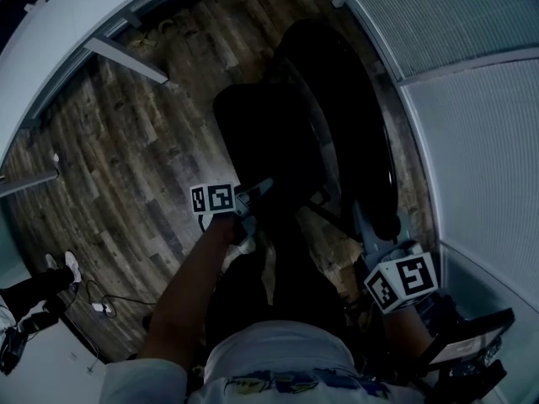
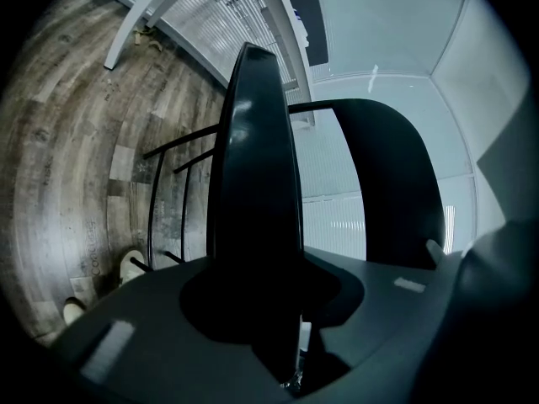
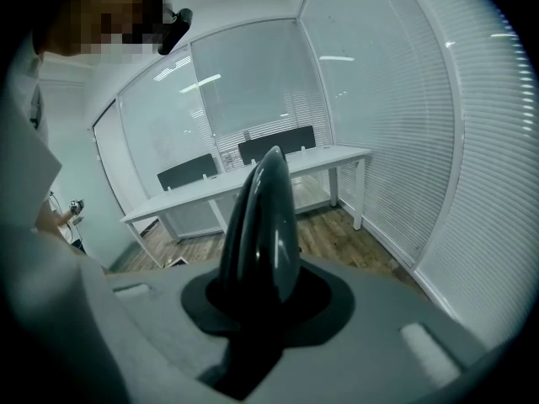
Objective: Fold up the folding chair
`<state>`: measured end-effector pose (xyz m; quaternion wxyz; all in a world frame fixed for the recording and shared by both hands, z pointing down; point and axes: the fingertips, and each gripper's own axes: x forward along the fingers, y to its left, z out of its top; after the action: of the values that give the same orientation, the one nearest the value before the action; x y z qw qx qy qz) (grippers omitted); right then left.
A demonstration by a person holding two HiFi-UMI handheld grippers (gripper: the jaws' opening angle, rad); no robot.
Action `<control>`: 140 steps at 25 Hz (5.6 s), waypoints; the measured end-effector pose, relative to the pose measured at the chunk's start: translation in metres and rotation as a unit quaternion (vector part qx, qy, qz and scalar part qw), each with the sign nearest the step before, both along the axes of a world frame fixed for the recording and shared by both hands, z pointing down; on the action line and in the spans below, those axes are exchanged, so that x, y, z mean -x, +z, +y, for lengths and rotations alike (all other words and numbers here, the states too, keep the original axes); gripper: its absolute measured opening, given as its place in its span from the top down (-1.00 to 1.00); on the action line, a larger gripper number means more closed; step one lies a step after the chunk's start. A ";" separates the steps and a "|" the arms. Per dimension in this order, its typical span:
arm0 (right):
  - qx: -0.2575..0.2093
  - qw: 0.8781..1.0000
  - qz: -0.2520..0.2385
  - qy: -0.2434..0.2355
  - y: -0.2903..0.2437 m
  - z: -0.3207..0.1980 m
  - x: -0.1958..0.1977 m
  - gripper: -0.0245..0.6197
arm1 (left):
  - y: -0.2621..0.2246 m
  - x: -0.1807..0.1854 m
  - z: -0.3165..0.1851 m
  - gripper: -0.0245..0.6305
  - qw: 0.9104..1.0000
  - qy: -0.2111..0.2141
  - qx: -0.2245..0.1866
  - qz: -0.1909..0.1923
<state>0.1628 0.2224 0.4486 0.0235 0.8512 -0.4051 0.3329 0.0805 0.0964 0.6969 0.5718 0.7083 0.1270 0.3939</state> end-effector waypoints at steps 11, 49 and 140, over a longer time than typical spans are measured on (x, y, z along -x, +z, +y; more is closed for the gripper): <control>0.004 1.000 0.006 -0.019 -0.008 -0.009 0.011 0.66 | -0.018 -0.022 0.023 0.56 0.999 0.003 -0.037 -0.038; 0.026 0.999 0.013 -0.038 -0.023 -0.006 -0.010 0.64 | -0.043 -0.101 0.091 0.55 0.975 -0.003 -0.142 -0.169; 0.007 0.721 0.013 -0.693 -0.034 -0.560 0.026 0.65 | -0.046 -0.042 -0.457 0.55 0.721 -0.635 0.011 -0.275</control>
<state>0.1368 -0.3373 0.4146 0.2587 0.3371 -0.8791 0.2158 0.1227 -0.3606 0.6509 0.7058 0.4767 -0.5113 0.1145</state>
